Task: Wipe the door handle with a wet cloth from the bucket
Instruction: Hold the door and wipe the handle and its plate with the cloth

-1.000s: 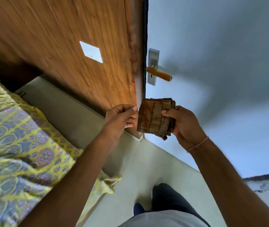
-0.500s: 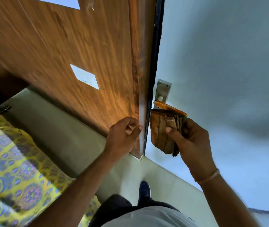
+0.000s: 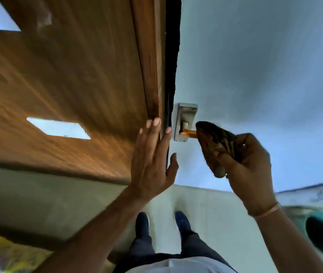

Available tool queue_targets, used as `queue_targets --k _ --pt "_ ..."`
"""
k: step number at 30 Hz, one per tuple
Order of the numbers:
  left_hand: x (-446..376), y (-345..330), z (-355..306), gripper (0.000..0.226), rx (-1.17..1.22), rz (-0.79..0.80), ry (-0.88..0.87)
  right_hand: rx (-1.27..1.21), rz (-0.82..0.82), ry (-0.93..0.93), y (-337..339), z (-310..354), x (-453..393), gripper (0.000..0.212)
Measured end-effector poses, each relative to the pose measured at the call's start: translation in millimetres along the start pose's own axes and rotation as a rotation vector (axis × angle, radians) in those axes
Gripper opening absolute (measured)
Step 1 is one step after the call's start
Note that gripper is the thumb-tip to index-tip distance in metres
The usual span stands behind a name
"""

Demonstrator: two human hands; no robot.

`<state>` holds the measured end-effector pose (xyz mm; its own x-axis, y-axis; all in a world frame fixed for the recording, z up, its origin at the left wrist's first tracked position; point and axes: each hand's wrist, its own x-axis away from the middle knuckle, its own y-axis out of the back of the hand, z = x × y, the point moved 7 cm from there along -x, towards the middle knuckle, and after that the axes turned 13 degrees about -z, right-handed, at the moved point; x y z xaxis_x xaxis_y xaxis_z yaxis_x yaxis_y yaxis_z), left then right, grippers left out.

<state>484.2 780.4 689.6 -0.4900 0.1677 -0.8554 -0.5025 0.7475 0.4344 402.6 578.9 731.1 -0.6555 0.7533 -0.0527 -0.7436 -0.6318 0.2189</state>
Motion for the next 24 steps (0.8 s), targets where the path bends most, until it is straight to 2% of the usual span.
queue_targets --k 2,6,10,12,16,19,22,24 --pt "-4 3 9 0.092 0.043 -0.01 -0.054 0.051 -0.119 0.094 4 16 10 0.017" --pt "-21 1 22 0.088 0.078 -0.065 -0.14 0.244 -0.173 0.348 -1 42 17 0.034" --pt "-35 -11 26 0.099 0.094 -0.091 -0.158 0.327 -0.094 0.414 -26 51 16 0.034" --pt "-35 -18 29 0.109 0.049 -0.093 -0.172 0.419 -0.092 0.513 -37 46 15 0.042" --pt "-33 -26 29 0.115 -0.022 -0.083 -0.195 0.658 -0.023 0.665 -69 10 8 0.06" --pt "-32 -25 28 0.109 -0.009 -0.064 -0.153 0.789 0.049 0.776 -92 -14 9 0.063" --pt "-33 -25 28 0.099 -0.042 -0.07 -0.156 0.856 0.039 0.847 -100 -25 7 0.06" --pt "-32 -25 29 0.1 -0.081 -0.092 -0.179 0.851 0.027 0.875 -95 -32 7 0.058"
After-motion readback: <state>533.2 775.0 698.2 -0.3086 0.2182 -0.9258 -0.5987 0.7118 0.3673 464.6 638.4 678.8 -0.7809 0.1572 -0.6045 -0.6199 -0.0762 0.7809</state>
